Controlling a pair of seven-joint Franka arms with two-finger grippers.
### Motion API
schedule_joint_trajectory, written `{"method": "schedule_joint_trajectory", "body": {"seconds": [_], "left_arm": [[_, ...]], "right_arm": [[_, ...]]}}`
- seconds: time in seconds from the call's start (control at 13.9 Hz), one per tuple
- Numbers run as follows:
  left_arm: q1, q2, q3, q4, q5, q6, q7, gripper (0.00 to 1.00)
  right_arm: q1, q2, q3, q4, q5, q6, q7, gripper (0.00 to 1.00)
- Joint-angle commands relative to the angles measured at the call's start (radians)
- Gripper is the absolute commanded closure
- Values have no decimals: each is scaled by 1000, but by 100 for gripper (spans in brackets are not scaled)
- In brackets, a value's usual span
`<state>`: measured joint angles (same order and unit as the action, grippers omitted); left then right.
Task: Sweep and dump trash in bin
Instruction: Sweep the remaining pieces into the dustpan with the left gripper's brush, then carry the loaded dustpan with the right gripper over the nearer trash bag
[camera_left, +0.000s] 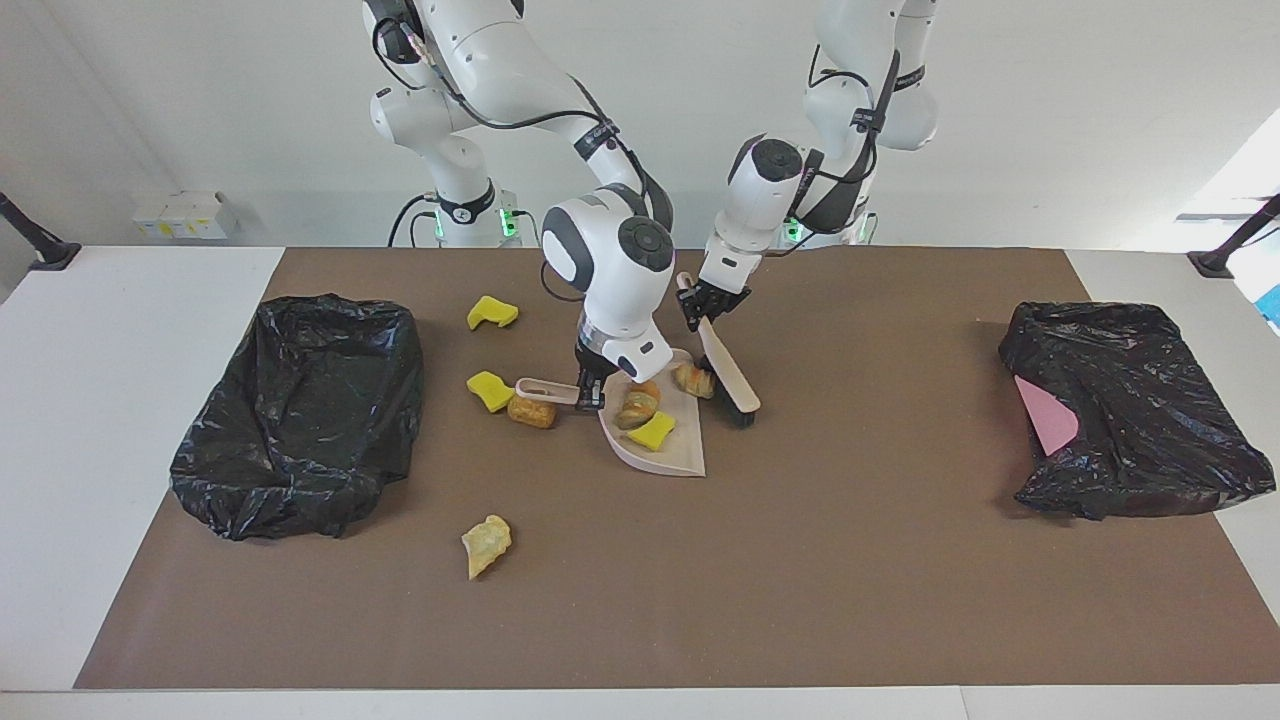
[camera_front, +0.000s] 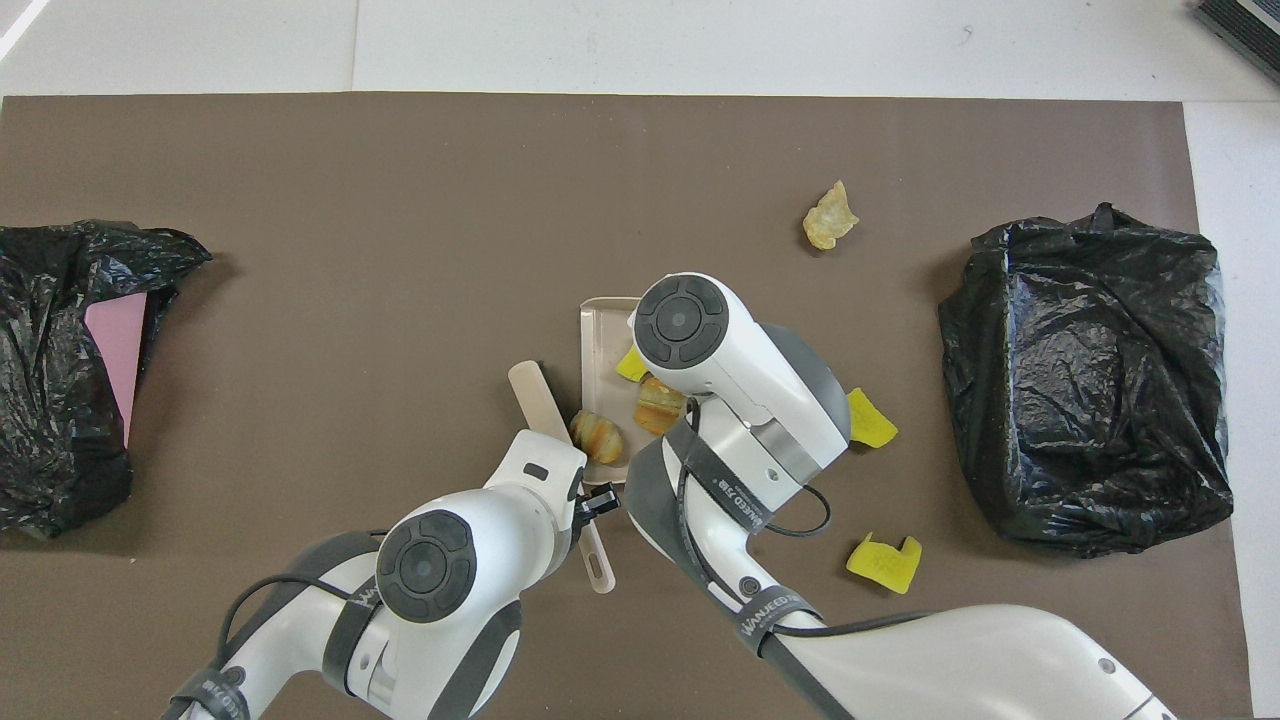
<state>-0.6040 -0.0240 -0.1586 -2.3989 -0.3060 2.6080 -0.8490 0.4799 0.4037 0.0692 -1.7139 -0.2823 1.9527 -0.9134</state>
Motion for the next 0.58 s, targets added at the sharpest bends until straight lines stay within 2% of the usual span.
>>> {"method": "schedule_joint_trajectory", "body": {"seconds": [0.0, 0.22, 0.5], "left_arm": [[-51, 32, 10, 32, -42, 101, 11, 100], [-39, 22, 17, 21, -47, 60, 10, 100], [79, -25, 22, 0, -45, -54, 53, 100]], "right_arm": [[-9, -8, 7, -27, -21, 15, -36, 100], [-9, -8, 7, -27, -21, 21, -38, 100], [-11, -6, 7, -15, -21, 22, -36, 100]]}}
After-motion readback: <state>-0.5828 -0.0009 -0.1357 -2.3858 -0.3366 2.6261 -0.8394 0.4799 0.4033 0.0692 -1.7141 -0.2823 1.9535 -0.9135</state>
